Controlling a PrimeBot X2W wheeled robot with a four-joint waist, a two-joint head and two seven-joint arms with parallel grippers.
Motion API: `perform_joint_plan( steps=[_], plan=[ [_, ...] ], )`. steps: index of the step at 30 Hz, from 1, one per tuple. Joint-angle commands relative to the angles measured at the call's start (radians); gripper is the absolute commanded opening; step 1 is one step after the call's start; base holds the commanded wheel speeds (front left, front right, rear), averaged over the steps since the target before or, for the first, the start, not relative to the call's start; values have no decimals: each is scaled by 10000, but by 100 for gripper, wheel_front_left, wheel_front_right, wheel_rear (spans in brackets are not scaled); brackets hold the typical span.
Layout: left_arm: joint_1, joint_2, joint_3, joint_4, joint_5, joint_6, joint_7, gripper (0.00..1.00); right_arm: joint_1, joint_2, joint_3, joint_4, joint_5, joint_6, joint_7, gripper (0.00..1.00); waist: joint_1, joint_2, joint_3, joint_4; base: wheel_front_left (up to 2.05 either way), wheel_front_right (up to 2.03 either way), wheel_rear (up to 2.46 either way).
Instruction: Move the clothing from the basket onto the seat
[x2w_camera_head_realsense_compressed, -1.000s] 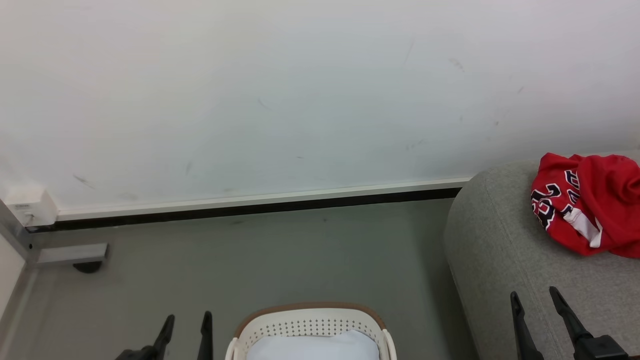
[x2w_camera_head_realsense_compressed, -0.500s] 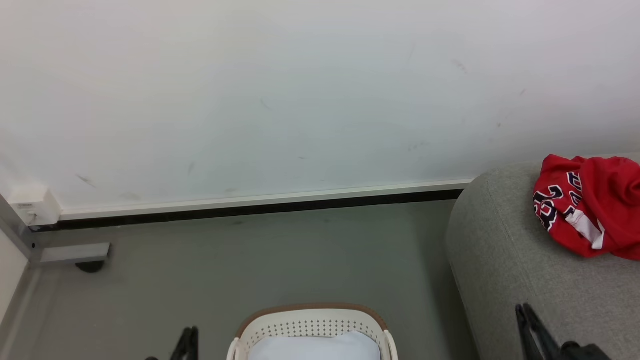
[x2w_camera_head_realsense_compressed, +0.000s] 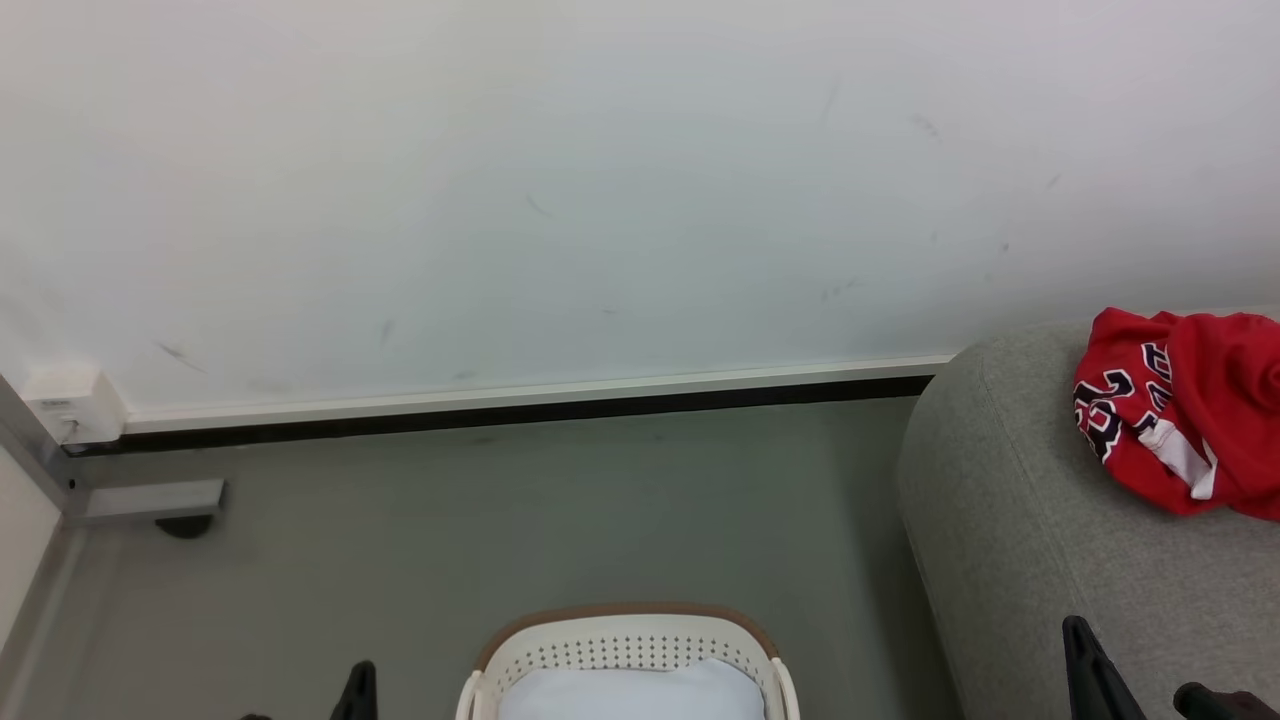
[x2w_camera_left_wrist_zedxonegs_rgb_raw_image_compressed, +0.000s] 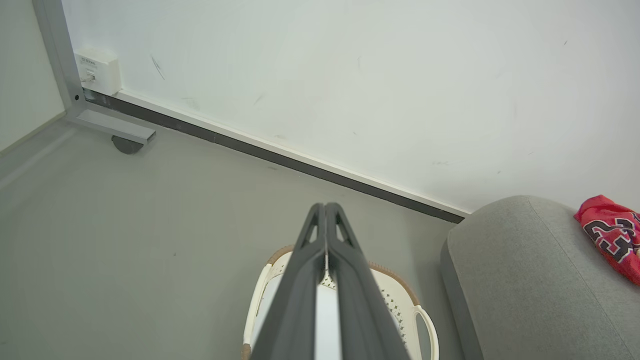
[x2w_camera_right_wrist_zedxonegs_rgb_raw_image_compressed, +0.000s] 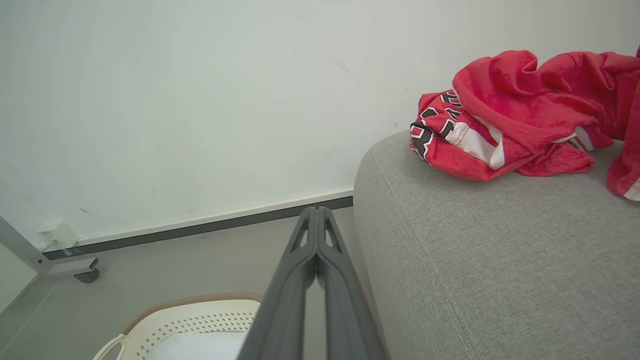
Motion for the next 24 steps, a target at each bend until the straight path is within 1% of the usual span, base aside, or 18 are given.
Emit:
perform_joint_plan(
  steps=[1,12,24],
  plan=[
    [-284,19,115,-212,-512,-63,114,0,-291,-69,-80,-245,591,-3,121,0,0,0,9,10,0,0,0],
    [-461,-28,384,-341,-2223,-247,574,0,-412,-83,-211,-393,2552,-5,581,0,0,0,62,68,0,0,0],
    [-642,-74,652,-455,-3866,-425,1027,0,-547,-98,-358,-524,4432,-7,1035,0,0,0,119,130,0,0,0]
  ],
)
